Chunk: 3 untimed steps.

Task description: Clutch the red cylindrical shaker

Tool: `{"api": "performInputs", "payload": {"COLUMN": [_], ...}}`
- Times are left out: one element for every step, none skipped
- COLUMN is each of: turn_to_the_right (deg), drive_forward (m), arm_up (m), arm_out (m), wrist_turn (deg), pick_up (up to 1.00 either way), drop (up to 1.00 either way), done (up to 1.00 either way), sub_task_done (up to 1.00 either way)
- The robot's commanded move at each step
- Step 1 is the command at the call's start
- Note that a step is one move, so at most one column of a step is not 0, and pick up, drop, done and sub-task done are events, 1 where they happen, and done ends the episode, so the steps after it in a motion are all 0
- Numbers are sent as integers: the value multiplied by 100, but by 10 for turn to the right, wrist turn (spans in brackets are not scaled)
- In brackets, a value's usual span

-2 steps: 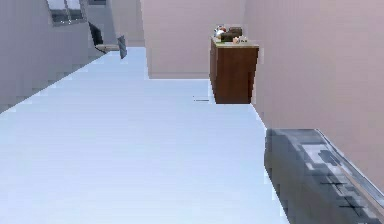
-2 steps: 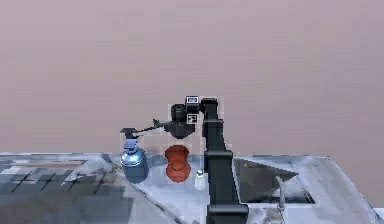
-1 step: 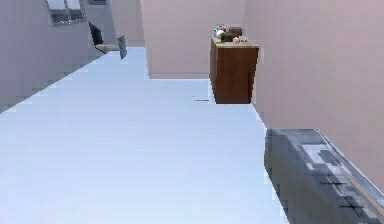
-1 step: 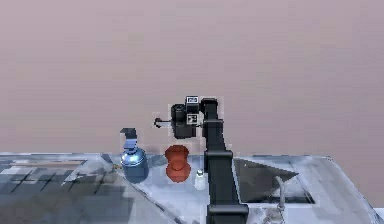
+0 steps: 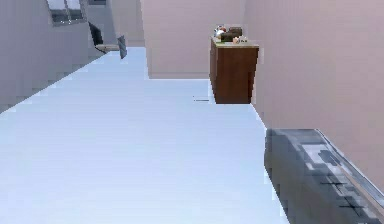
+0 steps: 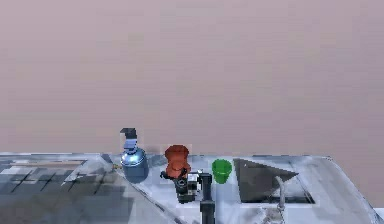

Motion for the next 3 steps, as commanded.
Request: {"api": "performInputs", "payload": {"turn_to_the_right": [0,0,0], "drive_forward": [0,0,0], "arm_up": [0,10,0], "arm_out": [0,0,0], "wrist_turn": [0,0,0], "pick_up": [100,0,0], "drop": [0,0,0], "done": [0,0,100], "sub_task_done": [0,0,0]}}
